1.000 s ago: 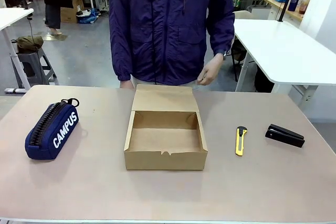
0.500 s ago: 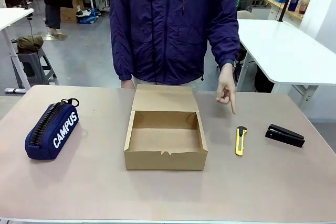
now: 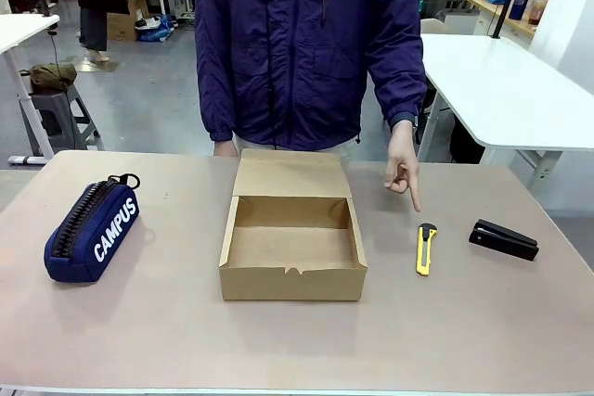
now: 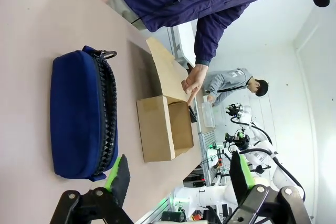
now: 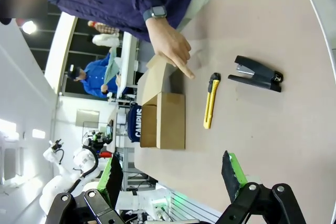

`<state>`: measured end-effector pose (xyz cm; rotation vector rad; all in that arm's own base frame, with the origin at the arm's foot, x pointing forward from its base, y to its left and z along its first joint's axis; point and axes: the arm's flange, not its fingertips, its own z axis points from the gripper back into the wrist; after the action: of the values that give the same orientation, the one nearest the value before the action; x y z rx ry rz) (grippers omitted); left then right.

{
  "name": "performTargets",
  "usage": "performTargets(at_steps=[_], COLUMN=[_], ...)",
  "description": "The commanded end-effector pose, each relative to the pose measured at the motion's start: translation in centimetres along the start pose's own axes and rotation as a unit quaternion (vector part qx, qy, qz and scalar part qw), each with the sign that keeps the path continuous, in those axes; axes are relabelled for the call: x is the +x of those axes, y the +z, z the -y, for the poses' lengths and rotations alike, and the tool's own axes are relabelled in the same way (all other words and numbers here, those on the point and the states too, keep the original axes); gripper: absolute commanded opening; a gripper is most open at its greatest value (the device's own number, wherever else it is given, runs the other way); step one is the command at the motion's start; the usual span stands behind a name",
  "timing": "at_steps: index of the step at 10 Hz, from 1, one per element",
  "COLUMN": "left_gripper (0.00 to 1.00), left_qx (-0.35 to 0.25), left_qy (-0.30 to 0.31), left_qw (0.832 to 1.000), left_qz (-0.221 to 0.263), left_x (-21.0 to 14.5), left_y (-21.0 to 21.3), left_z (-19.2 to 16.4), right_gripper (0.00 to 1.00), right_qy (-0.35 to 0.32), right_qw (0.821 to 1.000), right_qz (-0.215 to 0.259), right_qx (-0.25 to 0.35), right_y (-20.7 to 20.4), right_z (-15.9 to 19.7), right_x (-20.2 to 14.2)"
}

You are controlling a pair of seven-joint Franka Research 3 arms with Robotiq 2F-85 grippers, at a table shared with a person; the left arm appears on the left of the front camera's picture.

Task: Pack the item into the box.
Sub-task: Pick up the item indicated by the person and place it inside the Mailer Box.

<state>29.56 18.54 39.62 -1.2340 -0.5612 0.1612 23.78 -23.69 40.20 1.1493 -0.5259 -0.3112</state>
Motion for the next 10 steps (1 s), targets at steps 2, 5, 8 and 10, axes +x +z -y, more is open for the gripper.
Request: performTargets(at_steps=[2,5,8,10], left_gripper=[1.00,1.00,1.00,1.00], left_qx=[-0.012,-0.012,-0.012,-0.012], left_qy=[-0.012,-0.012,-0.012,-0.012], left_qw=[1.000,1.000,1.000,1.000], left_qz=[0.006,0.006,0.006,0.006], left_x=[0.2,0.2,0.2,0.2], left_y=[0.0,0.0,0.0,0.0], left_z=[-0.1,-0.1,-0.1,-0.1], right_gripper=[1.00,1.00,1.00,1.00], right_qy=[-0.010,0.017,0.053,0.083], right_qw=[0.997,0.983,0.948,0.921], right_qz=[-0.019,-0.093,-0.184,-0.216], right_qx=[-0.075,-0.159,-0.253,-0.314], right_y=[-3.4,-10.9,-20.2,-27.0], right_z=[-3.4,-9.2,-11.8,-12.0], right_x=[-0.7,-1.9,-4.0,-5.8])
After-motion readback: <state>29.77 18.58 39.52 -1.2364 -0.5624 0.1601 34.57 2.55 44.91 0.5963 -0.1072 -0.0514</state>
